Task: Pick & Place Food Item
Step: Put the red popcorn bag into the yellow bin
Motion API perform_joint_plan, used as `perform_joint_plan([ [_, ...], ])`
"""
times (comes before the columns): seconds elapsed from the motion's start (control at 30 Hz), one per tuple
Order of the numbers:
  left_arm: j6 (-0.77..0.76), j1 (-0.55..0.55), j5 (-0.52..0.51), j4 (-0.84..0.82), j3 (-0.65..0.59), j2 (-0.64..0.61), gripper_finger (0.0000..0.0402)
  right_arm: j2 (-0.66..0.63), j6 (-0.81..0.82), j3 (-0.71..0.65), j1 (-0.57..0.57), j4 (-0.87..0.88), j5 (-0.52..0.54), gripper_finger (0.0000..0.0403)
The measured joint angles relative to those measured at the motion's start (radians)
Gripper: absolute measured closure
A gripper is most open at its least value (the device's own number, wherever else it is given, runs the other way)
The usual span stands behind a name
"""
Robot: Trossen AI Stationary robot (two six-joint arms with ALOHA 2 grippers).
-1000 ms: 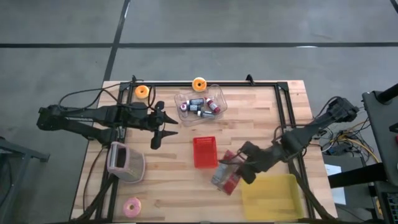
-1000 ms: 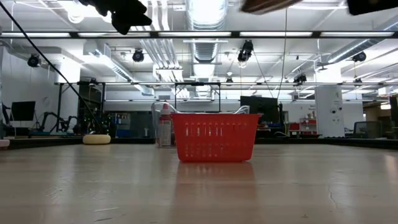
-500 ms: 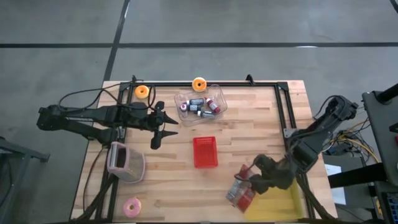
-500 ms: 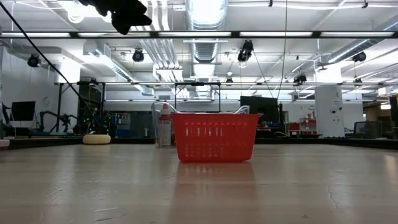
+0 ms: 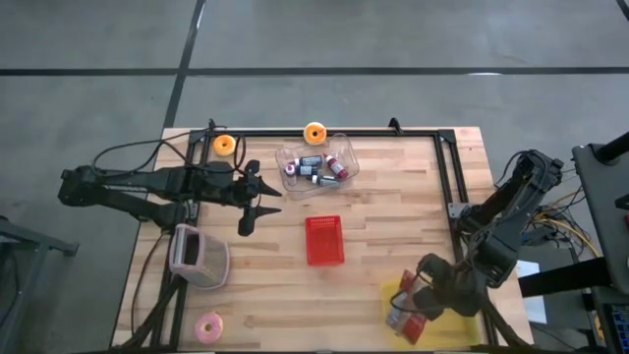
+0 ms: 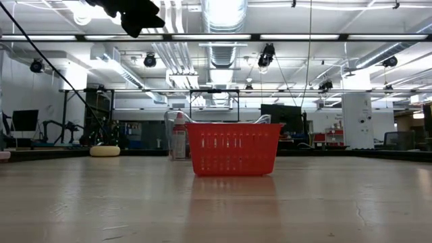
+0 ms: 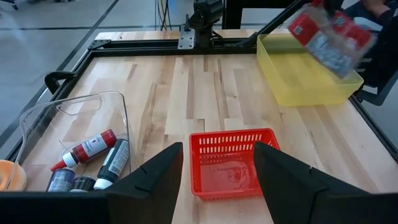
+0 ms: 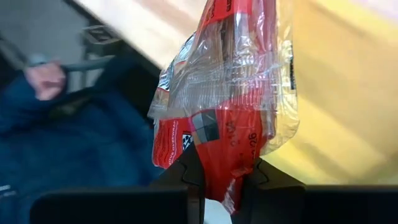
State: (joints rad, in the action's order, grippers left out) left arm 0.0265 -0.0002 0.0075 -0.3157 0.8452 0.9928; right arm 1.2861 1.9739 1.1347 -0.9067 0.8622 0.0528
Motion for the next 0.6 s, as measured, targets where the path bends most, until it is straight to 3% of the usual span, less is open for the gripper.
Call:
perform_joint_plan([
  [0.33, 0.0, 0.0, 0.0, 0.0, 0.0, 0.0, 0.02, 0.0, -0.001, -0.001, -0.001, 0.185, -0.032, 0.0374],
  [0.6, 0.0, 0.0, -0.003, 0.0, 0.0, 0.0, 0.02, 0.046, 0.035, -0.043, -0.012, 0.171, -0.035, 0.0374],
])
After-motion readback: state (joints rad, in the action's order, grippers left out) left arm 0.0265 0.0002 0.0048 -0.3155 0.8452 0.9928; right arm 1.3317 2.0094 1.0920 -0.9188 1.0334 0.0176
